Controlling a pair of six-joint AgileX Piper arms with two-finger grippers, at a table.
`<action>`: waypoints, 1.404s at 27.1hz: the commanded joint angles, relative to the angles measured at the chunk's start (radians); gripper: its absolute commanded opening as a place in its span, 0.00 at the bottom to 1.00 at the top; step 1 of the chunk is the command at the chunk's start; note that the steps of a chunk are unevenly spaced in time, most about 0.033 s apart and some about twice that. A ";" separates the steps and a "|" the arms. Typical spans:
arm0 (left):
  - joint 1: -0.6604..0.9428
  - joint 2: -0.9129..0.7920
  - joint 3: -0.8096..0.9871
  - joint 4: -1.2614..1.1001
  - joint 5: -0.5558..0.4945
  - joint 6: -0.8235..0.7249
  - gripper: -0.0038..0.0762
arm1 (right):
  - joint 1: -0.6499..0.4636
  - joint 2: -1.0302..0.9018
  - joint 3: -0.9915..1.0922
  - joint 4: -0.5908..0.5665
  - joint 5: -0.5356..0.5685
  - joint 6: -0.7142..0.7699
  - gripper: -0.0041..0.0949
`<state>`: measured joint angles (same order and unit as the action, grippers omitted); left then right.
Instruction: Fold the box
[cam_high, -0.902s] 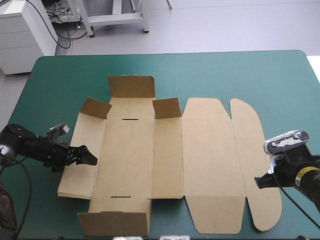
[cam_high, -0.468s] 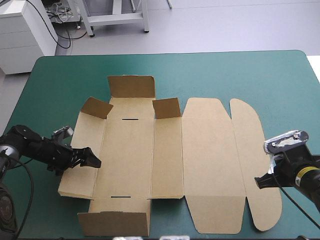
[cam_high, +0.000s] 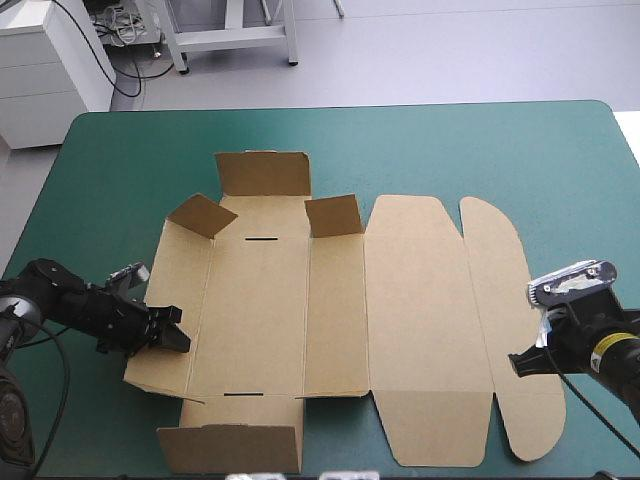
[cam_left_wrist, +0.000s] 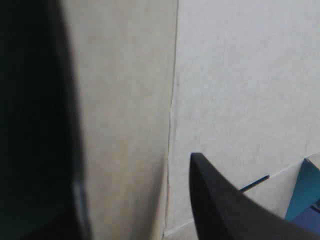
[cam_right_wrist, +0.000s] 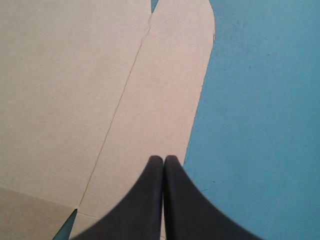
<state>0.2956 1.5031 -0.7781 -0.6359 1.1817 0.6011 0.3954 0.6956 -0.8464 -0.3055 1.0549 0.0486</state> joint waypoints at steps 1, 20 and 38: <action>-0.004 -0.023 -0.014 -0.063 0.036 -0.012 0.24 | -0.003 -0.001 -0.026 -0.022 -0.053 -0.006 0.02; -0.004 -0.023 -0.014 -0.178 -0.032 0.050 0.04 | -0.003 -0.001 -0.026 -0.022 -0.051 -0.006 0.02; -0.004 -0.030 -0.301 -0.172 0.069 0.156 0.04 | -0.003 -0.001 -0.035 -0.056 -0.084 -0.006 0.02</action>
<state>0.2956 1.5077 -0.9812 -0.7511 1.1883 0.7499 0.3954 0.6956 -0.8464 -0.3315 1.0246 0.0486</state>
